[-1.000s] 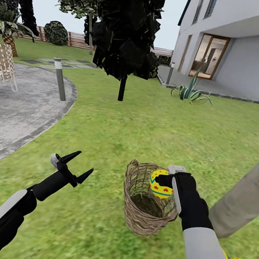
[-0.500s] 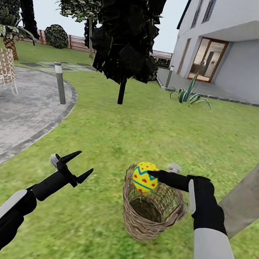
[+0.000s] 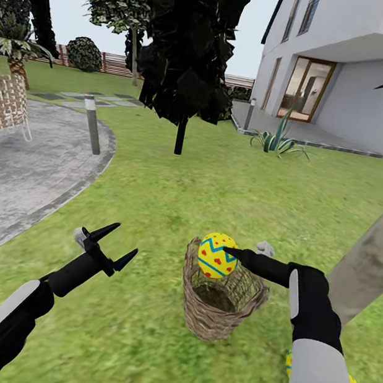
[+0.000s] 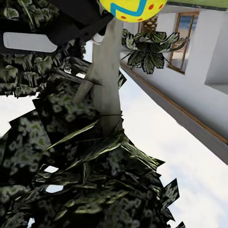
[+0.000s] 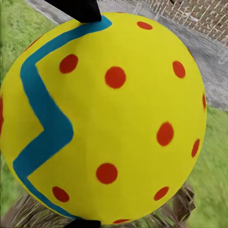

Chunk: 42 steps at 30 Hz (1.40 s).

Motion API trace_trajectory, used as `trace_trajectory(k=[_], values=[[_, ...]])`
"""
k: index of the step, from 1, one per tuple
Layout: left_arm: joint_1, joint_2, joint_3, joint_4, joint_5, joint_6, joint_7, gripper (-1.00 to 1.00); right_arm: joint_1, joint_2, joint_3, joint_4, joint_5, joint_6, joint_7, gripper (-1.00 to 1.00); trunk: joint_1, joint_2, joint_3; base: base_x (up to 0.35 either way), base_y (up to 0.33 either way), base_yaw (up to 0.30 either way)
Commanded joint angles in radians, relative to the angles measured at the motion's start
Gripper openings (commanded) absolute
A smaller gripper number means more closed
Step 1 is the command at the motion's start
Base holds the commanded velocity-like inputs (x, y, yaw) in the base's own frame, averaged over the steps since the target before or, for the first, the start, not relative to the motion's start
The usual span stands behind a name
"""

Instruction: Take the three Easter eggs out of the wicker basket on the lawn in the garden, then place them on the lawn next to a single tree (choose any tree) so that all three eggs are next to the same tree and none are left in the basket.

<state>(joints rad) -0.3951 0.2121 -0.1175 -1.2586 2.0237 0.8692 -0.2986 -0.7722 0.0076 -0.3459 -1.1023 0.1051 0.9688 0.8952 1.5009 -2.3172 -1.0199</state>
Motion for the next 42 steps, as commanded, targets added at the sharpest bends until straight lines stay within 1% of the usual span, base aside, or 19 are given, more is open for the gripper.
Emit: trace_trajectory(k=[1, 11, 14, 25, 28, 32, 33, 35, 36, 38, 42], values=[[-0.001, 0.001, -0.002, 0.001, -0.002, 0.001, -0.007, 1.0, 0.0, 0.001, -0.003, -0.001, 0.011, 0.004, 0.01, -1.0, -0.005, 0.007, 0.002, -0.339, 0.0, 0.0], [-0.001, 0.001, -0.002, 0.001, -0.002, 0.001, -0.007, 1.0, 0.0, 0.005, -0.001, -0.001, 0.013, 0.004, 0.008, -1.0, -0.043, 0.077, 0.034, -0.339, 0.0, 0.0], [-0.001, 0.001, -0.003, 0.002, -0.001, 0.001, -0.007, 1.0, 0.0, 0.005, -0.001, 0.001, 0.013, 0.004, 0.008, -1.0, -0.055, 0.098, 0.043, -0.305, 0.0, -0.151], [-0.001, 0.001, -0.003, 0.004, 0.001, 0.001, -0.007, 1.0, 0.001, 0.005, -0.001, 0.007, 0.012, 0.004, 0.008, -1.0, -0.097, 0.175, 0.081, -0.024, 0.0, -0.288], [-0.001, 0.002, -0.002, 0.004, 0.001, 0.001, -0.007, 1.0, 0.001, 0.008, 0.0, 0.008, 0.014, 0.003, 0.004, -1.0, -0.108, 0.196, 0.089, 0.0, 0.0, -0.172], [-0.001, 0.003, -0.002, 0.002, 0.001, 0.001, -0.007, 1.0, 0.001, 0.01, 0.013, 0.011, 0.018, 0.008, -0.001, -1.0, -0.124, 0.224, 0.096, 0.0, 0.0, -0.018], [-0.001, 0.004, -0.002, 0.002, 0.001, 0.001, -0.007, 1.0, 0.001, 0.011, 0.025, 0.016, 0.018, 0.009, -0.002, -1.0, -0.127, 0.231, 0.097, 0.0, 0.0, -0.001], [-0.001, 0.004, -0.001, 0.002, 0.0, 0.001, -0.007, 1.0, 0.001, 0.019, 0.061, 0.036, 0.019, 0.008, -0.003, -1.0, -0.135, 0.245, 0.1, -0.047, 0.0, 0.0], [-0.001, 0.004, -0.001, 0.001, 0.0, 0.001, -0.007, 1.0, 0.001, 0.021, 0.069, 0.04, 0.019, 0.007, -0.003, -1.0, -0.139, 0.252, 0.101, -0.212, 0.0, 0.0], [-0.001, 0.003, -0.001, -0.001, -0.002, 0.001, -0.006, 1.0, 0.001, 0.022, 0.075, 0.043, 0.018, 0.007, -0.003, -1.0, -0.147, 0.266, 0.104, -0.304, 0.0, 0.0], [-0.001, 0.003, -0.001, -0.001, -0.002, 0.001, -0.005, 1.0, 0.001, 0.022, 0.075, 0.043, 0.013, 0.006, -0.002, -1.0, -0.162, 0.294, 0.11, -0.337, 0.0, 0.0]])
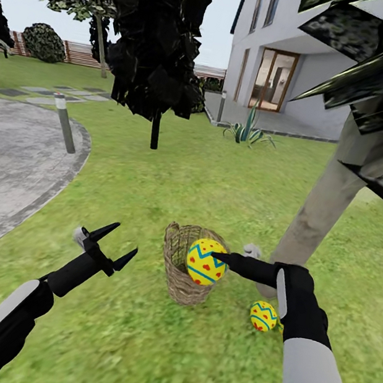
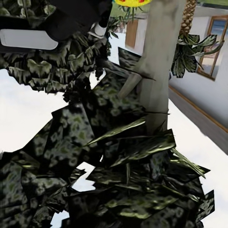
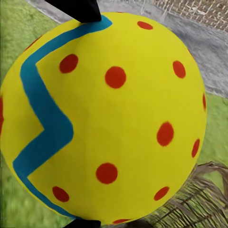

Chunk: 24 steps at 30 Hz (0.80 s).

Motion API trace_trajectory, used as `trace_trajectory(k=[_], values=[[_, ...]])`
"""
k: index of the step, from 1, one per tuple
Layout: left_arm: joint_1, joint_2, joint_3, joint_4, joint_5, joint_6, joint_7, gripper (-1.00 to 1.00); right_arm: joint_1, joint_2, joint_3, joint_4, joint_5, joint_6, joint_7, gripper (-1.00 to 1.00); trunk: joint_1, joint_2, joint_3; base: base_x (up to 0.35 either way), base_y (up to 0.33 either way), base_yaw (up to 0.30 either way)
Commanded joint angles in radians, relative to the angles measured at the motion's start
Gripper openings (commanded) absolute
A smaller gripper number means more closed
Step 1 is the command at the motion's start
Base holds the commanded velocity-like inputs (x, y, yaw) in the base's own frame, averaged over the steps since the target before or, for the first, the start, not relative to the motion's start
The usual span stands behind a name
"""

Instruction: Take the three Easter eggs out of the wicker basket on the lawn in the garden, then place them on the lawn next to a single tree (choose any tree) so that all three eggs are next to the same tree and none are left in the basket.

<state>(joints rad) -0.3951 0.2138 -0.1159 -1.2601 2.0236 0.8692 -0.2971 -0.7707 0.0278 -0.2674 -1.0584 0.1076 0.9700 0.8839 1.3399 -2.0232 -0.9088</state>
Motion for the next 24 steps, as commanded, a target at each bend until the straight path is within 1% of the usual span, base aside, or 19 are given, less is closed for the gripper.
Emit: trace_trajectory(k=[1, 3, 9, 11, 12, 13, 14, 15, 16, 19, 20, 21, 22, 23, 24], values=[[-0.001, 0.001, -0.002, 0.001, -0.002, 0.001, -0.007, 1.0, -0.001, 0.001, -0.005, -0.001, 0.01, 0.004, 0.01, -1.0, -0.005, 0.007, 0.001, -0.341, 0.0, -0.062], [-0.001, 0.001, -0.002, 0.001, -0.002, 0.001, -0.007, 1.0, -0.001, -0.001, -0.007, -0.002, 0.009, 0.002, 0.013, -1.0, -0.012, 0.021, 0.007, -0.209, 0.0, -0.225], [-0.001, 0.001, -0.002, 0.002, -0.001, -0.001, -0.007, 1.0, -0.001, -0.004, -0.011, -0.002, 0.008, -0.001, 0.011, -1.0, -0.035, 0.063, 0.028, -0.02, 0.0, -0.288], [-0.001, 0.001, -0.003, 0.002, -0.002, -0.001, -0.007, 1.0, 0.0, -0.003, -0.012, 0.002, 0.011, -0.063, 0.004, -1.0, -0.043, 0.077, 0.036, 0.0, 0.0, -0.295], [-0.001, 0.001, -0.002, 0.002, -0.001, -0.001, -0.007, 1.0, 0.005, -0.003, -0.012, 0.008, 0.013, -0.108, -0.02, -1.0, -0.047, 0.084, 0.04, 0.0, 0.0, -0.295], [-0.001, 0.001, -0.003, 0.002, -0.001, -0.001, -0.007, 1.0, 0.007, -0.003, -0.012, 0.012, 0.014, -0.127, -0.068, -1.0, -0.051, 0.091, 0.043, 0.0, 0.0, -0.295], [-0.001, 0.001, -0.003, 0.002, -0.001, -0.001, -0.007, 1.0, 0.009, 0.0, -0.011, 0.016, 0.014, -0.142, -0.165, -1.0, -0.055, 0.098, 0.047, 0.0, 0.0, -0.295], [-0.001, 0.001, -0.003, 0.002, -0.001, -0.001, -0.007, 1.0, 0.011, 0.001, -0.011, 0.017, 0.014, -0.148, -0.241, -1.0, -0.058, 0.105, 0.051, 0.0, 0.0, -0.295], [-0.001, 0.001, -0.003, 0.002, -0.001, -0.001, -0.007, 1.0, 0.022, 0.002, -0.01, 0.018, 0.016, -0.163, -0.33, -1.0, -0.062, 0.112, 0.055, 0.0, 0.0, -0.295], [-0.001, 0.0, -0.003, 0.002, -0.001, -0.001, -0.007, 1.0, 0.036, 0.002, -0.005, 0.018, 0.033, -0.186, -0.438, -1.0, -0.074, 0.133, 0.066, 0.0, 0.0, -0.295], [-0.001, 0.001, -0.003, 0.002, -0.001, -0.001, -0.007, 1.0, 0.037, 0.002, -0.004, 0.016, 0.051, -0.188, -0.508, -1.0, -0.078, 0.14, 0.07, 0.0, 0.0, -0.295], [-0.001, 0.001, -0.002, 0.002, -0.001, -0.001, -0.007, 1.0, 0.037, 0.002, -0.003, 0.014, 0.065, -0.189, -0.561, -1.0, -0.081, 0.147, 0.073, 0.0, 0.0, -0.295], [-0.001, 0.001, -0.003, 0.002, -0.001, -0.001, -0.007, 1.0, 0.037, 0.0, 0.021, 0.014, 0.102, -0.189, -0.722, -1.0, -0.085, 0.154, 0.077, 0.0, 0.0, -0.295], [-0.001, 0.001, -0.003, 0.002, 0.0, -0.001, -0.007, 1.0, 0.037, -0.001, 0.049, 0.016, 0.132, -0.19, -0.775, -1.0, -0.089, 0.161, 0.081, 0.0, 0.0, -0.295], [-0.001, 0.001, -0.003, 0.002, 0.0, -0.001, -0.007, 1.0, 0.037, -0.001, 0.083, 0.018, 0.17, -0.194, -0.852, -1.0, -0.093, 0.168, 0.084, 0.0, 0.0, -0.295]])
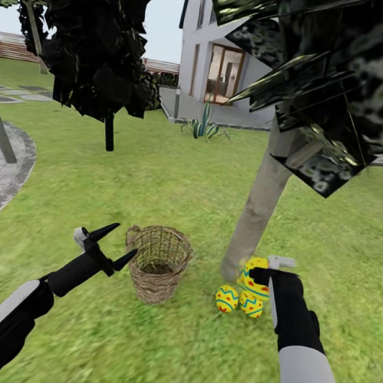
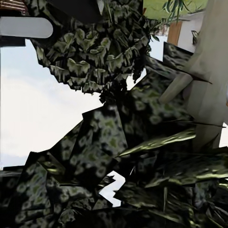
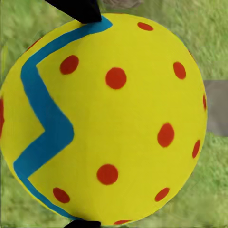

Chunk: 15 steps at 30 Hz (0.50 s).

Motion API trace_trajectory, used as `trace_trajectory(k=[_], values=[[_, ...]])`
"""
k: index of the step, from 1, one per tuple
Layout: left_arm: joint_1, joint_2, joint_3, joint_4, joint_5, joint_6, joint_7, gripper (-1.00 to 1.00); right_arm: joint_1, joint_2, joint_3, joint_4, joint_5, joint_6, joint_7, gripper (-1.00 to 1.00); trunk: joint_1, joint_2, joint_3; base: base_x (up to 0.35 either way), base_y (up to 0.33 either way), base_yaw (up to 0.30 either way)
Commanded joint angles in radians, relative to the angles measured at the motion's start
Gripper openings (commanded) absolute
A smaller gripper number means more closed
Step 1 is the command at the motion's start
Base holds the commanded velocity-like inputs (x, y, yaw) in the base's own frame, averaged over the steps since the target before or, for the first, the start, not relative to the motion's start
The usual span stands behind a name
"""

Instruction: Take the three Easter eggs out of the wicker basket on the lawn in the garden, then place them on the lawn next to a single tree (choose any tree) so that all three eggs are next to the same tree and none are left in the basket.

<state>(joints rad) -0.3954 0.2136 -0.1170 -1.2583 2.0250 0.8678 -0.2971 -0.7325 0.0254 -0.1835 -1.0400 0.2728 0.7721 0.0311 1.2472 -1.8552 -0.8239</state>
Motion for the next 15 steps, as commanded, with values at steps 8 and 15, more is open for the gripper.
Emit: trace_trajectory(k=[8, 15], values=[[0.0, 0.002, -0.002, 0.0, -0.002, 0.001, -0.009, 1.0, -0.001, -0.003, 0.031, 0.091, 0.036, -0.059, -0.259, -1.0, -0.023, 0.042, 0.019, 0.0, 0.0, -0.133], [0.0, 0.001, -0.004, 0.003, -0.001, 0.002, -0.014, 1.0, -0.002, 0.003, 0.03, 0.092, 0.03, -0.063, -0.255, -1.0, -0.023, 0.042, 0.02, 0.0, 0.0, -0.093]])
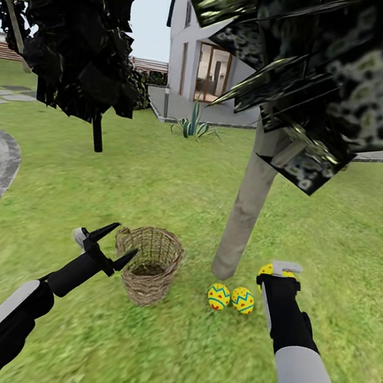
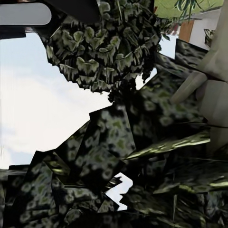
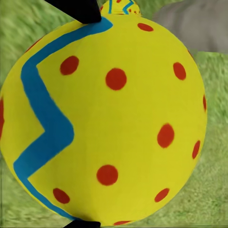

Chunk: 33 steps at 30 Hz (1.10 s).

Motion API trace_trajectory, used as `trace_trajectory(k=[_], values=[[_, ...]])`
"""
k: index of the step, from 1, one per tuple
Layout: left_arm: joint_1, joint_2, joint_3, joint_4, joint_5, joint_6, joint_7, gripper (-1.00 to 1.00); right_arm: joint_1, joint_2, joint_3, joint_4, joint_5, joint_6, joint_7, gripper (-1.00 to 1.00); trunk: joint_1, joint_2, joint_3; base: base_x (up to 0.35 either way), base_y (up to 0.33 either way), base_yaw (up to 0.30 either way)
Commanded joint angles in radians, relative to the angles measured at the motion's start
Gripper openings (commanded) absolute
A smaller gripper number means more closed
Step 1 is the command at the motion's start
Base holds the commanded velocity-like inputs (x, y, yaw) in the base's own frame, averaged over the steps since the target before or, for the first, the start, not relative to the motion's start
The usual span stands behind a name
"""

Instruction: Take the three Easter eggs out of the wicker basket on the lawn in the garden, then place them on the lawn next to a single tree (choose any tree) so that all three eggs are next to the same tree and none are left in the basket.

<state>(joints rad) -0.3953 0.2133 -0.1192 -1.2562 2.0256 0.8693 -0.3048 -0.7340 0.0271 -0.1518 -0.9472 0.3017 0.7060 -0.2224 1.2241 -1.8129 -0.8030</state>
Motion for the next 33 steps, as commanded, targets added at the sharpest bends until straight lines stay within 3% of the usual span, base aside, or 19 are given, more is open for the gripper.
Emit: trace_trajectory(k=[1, 9, 13, 18, 23, 27, 30, 33], values=[[0.0, 0.001, -0.002, 0.001, -0.001, 0.0, -0.007, 1.0, -0.001, 0.002, -0.002, 0.0, 0.001, 0.003, -0.001, -1.0, 0.0, 0.0, 0.0, 0.0, 0.0, -0.279], [0.0, 0.0, -0.002, 0.003, 0.0, -0.002, -0.007, 1.0, 0.0, 0.002, -0.003, 0.013, -0.003, 0.001, 0.001, -1.0, 0.0, 0.0, 0.003, 0.0, 0.0, -0.292], [0.0, 0.0, -0.002, 0.003, -0.001, -0.003, -0.006, 1.0, 0.0, 0.002, -0.004, 0.042, -0.003, -0.071, 0.001, -1.0, 0.0, 0.0, 0.005, 0.0, 0.0, -0.294], [0.0, 0.0, -0.002, 0.003, -0.001, -0.004, -0.005, 1.0, 0.0, 0.002, -0.003, 0.066, -0.003, -0.09, 0.001, -1.0, 0.0, 0.0, 0.007, 0.0, 0.0, -0.294], [0.0, -0.001, -0.002, 0.002, -0.001, -0.004, -0.005, 1.0, -0.003, -0.004, -0.003, 0.215, -0.002, -0.206, 0.003, -1.0, 0.0, 0.0, 0.007, 0.0, 0.0, -0.294], [0.0, -0.002, -0.002, 0.003, -0.001, -0.004, -0.005, 1.0, -0.004, -0.003, -0.003, 0.258, -0.002, -0.23, 0.003, -1.0, 0.0, 0.0, 0.007, 0.0, 0.0, -0.294], [0.0, -0.002, -0.002, 0.002, 0.0, -0.003, -0.006, 1.0, -0.01, -0.006, -0.003, 0.354, -0.001, -0.338, 0.003, -1.0, 0.0, 0.0, 0.007, 0.0, 0.0, -0.294], [0.0, -0.002, -0.002, 0.003, 0.001, -0.003, -0.007, 1.0, -0.016, -0.007, -0.003, 0.395, -0.001, -0.371, 0.003, -1.0, 0.0, 0.0, 0.007, 0.0, 0.0, -0.294]])
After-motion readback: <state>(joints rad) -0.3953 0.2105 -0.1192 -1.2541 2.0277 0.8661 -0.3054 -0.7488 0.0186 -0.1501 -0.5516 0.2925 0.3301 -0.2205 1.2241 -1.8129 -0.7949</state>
